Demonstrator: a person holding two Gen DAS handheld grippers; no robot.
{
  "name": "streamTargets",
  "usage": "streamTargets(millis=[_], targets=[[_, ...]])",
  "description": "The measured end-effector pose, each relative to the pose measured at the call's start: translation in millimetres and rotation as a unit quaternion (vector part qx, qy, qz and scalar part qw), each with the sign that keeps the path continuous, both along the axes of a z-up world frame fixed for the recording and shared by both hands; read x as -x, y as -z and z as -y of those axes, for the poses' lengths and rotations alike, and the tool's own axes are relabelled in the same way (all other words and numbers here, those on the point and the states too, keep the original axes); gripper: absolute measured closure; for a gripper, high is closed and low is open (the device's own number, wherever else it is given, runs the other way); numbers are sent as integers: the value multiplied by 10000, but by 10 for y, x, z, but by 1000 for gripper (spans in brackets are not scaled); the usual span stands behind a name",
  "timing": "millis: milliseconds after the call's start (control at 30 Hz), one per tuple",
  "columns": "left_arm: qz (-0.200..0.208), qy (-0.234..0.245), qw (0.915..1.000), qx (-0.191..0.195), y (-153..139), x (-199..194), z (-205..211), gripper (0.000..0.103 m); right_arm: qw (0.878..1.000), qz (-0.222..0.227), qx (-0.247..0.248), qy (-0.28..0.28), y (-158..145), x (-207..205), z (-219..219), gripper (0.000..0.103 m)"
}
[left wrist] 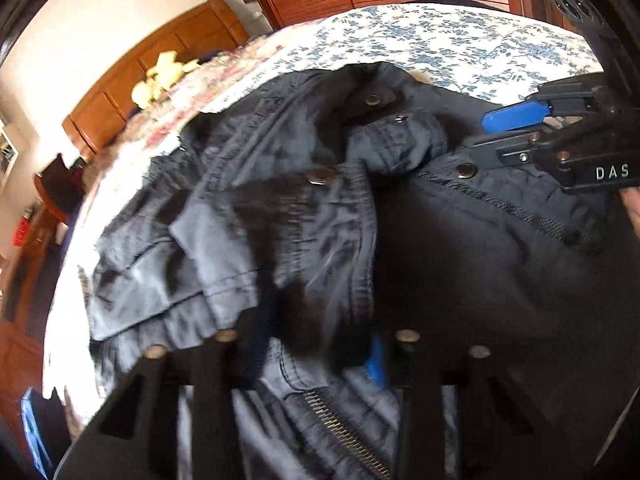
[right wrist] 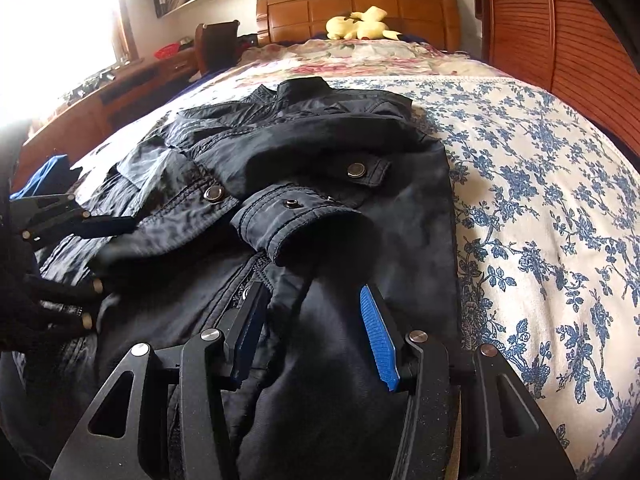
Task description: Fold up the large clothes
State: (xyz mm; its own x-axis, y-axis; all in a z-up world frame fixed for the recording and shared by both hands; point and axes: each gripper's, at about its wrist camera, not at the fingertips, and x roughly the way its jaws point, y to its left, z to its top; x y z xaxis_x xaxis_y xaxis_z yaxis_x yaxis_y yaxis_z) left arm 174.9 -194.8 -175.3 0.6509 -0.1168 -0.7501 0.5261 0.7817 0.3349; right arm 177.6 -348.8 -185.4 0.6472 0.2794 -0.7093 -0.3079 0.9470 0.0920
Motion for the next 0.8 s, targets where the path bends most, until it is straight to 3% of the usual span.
streamTargets(millis=[100,300,400,533,800], targets=[[205,-158,9995,207,-153,11,-166,85,10000,16,35,-2,3,10,-12,54],[729,-714,9911,852,-617,-5,-681,86,9999,23,98,-9,6,12,-30,54],[854,-912,9876,950,-750,-12,-895,86,10000,21,95,-6,8,12,-33,54],[915,-1109,9849,964,-805,-17,-1148,86,9999,18,105,-7,8,7,-39,54],[769,-1364,9831,952,-638,96,-1484,86,9999,25,163,0,11,-1,-25,54]])
